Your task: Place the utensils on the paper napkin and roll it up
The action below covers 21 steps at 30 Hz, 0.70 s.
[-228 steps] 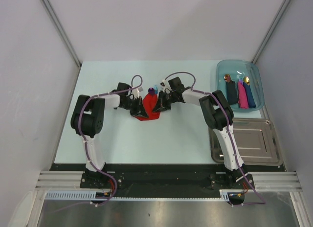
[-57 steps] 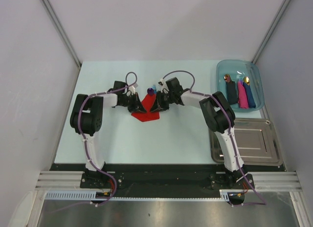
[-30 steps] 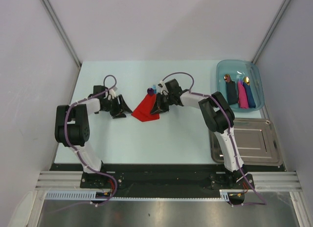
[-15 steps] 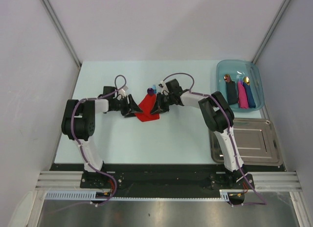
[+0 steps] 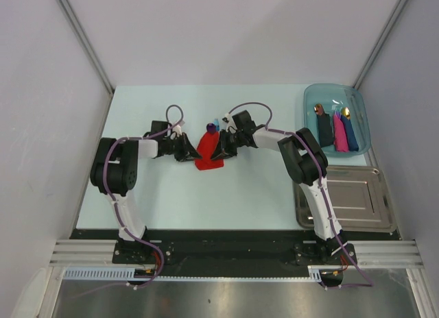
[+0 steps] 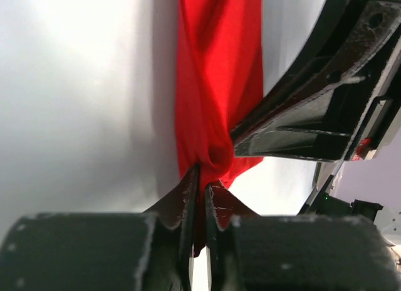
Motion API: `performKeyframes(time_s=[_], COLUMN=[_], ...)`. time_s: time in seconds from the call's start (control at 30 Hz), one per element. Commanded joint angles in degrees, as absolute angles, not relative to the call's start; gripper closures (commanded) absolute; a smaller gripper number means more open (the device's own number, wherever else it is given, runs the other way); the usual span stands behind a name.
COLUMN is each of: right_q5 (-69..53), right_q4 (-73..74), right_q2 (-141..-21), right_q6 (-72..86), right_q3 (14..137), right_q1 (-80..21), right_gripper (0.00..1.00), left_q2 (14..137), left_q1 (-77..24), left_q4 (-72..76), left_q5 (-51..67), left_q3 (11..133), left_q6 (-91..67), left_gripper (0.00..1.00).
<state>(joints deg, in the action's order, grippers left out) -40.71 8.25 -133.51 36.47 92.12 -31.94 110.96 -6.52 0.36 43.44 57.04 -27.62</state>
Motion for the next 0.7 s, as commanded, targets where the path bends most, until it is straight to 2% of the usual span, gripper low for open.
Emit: performKeyframes(time_s=[0.0,0.4,0.67], right_q5=[-35.24,-35.24,-36.03], right_q4=[10.46,10.55,10.46], right_q2=[-136.93,-136.76,-135.53], right_q6=[35.42,35.07,34.72], right_q3=[92.28,92.20,92.63], right_q1=[-32.26,-32.17,-31.82], right_gripper=[0.84,0.84,0.84], left_q2=[108.54,113.54,115.75], left_q1=[-9.75,-13.27,-13.27], left_q4=[2.20,0.35,-8.17], left_q5=[43.68,41.32,36.30], left_q3=[59.15,63.10,65.04], left_q6=[-28.56,-28.83,-26.28], left_gripper=[0.92,0.92,0.99])
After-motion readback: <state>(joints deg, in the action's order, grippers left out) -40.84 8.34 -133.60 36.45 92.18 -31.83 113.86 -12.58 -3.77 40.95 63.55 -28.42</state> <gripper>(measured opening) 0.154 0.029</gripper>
